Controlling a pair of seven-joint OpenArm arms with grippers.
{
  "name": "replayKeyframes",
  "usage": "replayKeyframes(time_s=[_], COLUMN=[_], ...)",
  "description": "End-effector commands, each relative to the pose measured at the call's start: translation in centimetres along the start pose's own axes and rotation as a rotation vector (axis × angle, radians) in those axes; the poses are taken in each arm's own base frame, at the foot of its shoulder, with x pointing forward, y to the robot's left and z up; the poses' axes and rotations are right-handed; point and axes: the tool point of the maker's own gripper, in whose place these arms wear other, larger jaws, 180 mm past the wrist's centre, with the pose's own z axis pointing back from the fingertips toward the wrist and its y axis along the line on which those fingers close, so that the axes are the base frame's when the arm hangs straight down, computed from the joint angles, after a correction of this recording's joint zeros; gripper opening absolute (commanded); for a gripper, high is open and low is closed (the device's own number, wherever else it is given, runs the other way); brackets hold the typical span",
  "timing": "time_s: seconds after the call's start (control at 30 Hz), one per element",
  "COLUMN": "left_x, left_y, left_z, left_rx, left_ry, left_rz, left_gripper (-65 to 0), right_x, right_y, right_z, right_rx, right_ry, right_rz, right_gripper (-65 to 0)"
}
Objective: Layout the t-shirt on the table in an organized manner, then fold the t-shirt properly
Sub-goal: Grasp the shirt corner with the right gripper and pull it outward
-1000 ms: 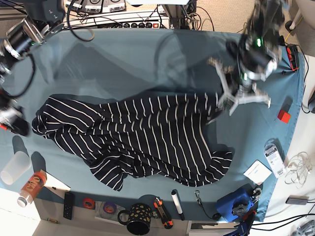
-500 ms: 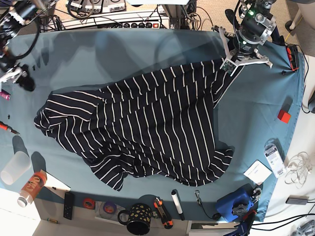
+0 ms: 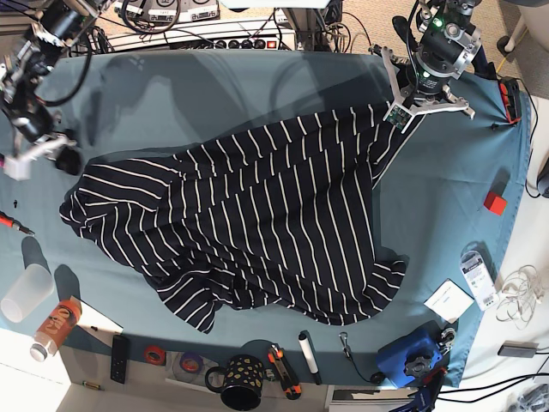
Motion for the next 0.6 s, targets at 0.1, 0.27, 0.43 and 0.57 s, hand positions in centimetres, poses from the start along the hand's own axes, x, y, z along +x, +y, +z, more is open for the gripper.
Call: replayKeyframes(time_s=[0.1, 0.27, 0.43, 0.57], left_x=[0.5, 0.6, 1.1, 1.4], left_y=[0.4, 0.5, 0.5, 0.5], left_z=[0.4, 0.4, 0.4, 0.4], left_rx=[0.017, 0.018, 0.018, 0.018], left_ry=[-0.024, -0.025, -0.054, -0.07], left_rz=[-0.005, -0.005, -0.005, -0.005], left_gripper=[-65.0, -65.0, -65.0, -65.0], right_x=[3.5, 3.4, 1.6, 1.5], right_y=[1.3, 2.4, 2.1, 1.0], right_z=[-1.2, -3.4, -3.9, -3.4], right_rx=[0.008, -0.018, -0.061, -0.101], right_ry=[-0.072, -0.017, 0.088, 0.1], right_rz=[0.095, 0.135, 0.128, 0.13], right_gripper=[-44.4, -45.1, -65.0, -65.0])
